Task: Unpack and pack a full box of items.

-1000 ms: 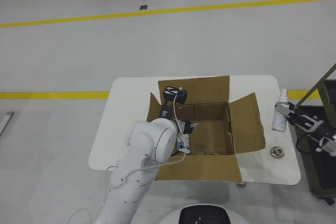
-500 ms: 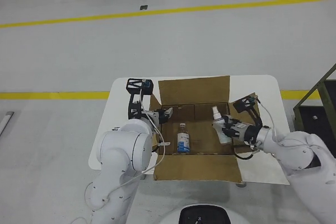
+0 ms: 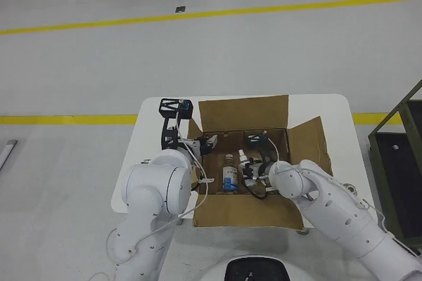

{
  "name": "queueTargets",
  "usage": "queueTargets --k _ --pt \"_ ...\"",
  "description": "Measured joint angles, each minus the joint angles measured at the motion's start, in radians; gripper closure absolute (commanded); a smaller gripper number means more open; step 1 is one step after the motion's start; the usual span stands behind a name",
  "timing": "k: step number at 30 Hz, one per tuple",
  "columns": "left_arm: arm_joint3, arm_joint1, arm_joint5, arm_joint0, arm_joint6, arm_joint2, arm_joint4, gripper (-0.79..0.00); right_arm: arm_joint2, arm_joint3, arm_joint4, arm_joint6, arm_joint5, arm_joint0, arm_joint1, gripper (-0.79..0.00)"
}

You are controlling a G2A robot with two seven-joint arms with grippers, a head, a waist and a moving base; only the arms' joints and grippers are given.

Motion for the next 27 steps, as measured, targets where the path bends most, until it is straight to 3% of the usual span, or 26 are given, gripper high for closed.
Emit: queueTargets --k 1,4,9,18,24,27 --pt "0.000 0.000 0.000 0.000 0.000 0.000 0.000 -0.785 -0.014 0.025 0.011 -0.007 0.016 0.015 -0.009 -0.785" --pt "0.000 0.000 0.000 0.000 0.000 0.000 0.000 -0.785 -0.045 0.067 0.004 -0.033 0.058 0.046 -0.026 -0.785" --pt "0.000 0.000 0.000 0.000 0.000 0.000 0.000 -0.785 -0.056 0.084 0.009 -0.048 0.013 0.060 -0.037 -0.785" --pt "0.000 0.000 0.000 0.000 0.000 0.000 0.000 -0.785 0.076 -0.067 0.004 -0.029 -0.056 -0.021 0.000 -0.785" --pt "0.000 0.000 0.000 0.000 0.000 0.000 0.000 -0.785 0.365 -0.334 -0.016 0.003 -0.179 -0.189 0.070 -0.785" --pt "0.000 0.000 0.000 0.000 0.000 0.000 0.000 -0.785 0.590 -0.476 -0.056 0.040 -0.243 -0.314 0.109 -0.785"
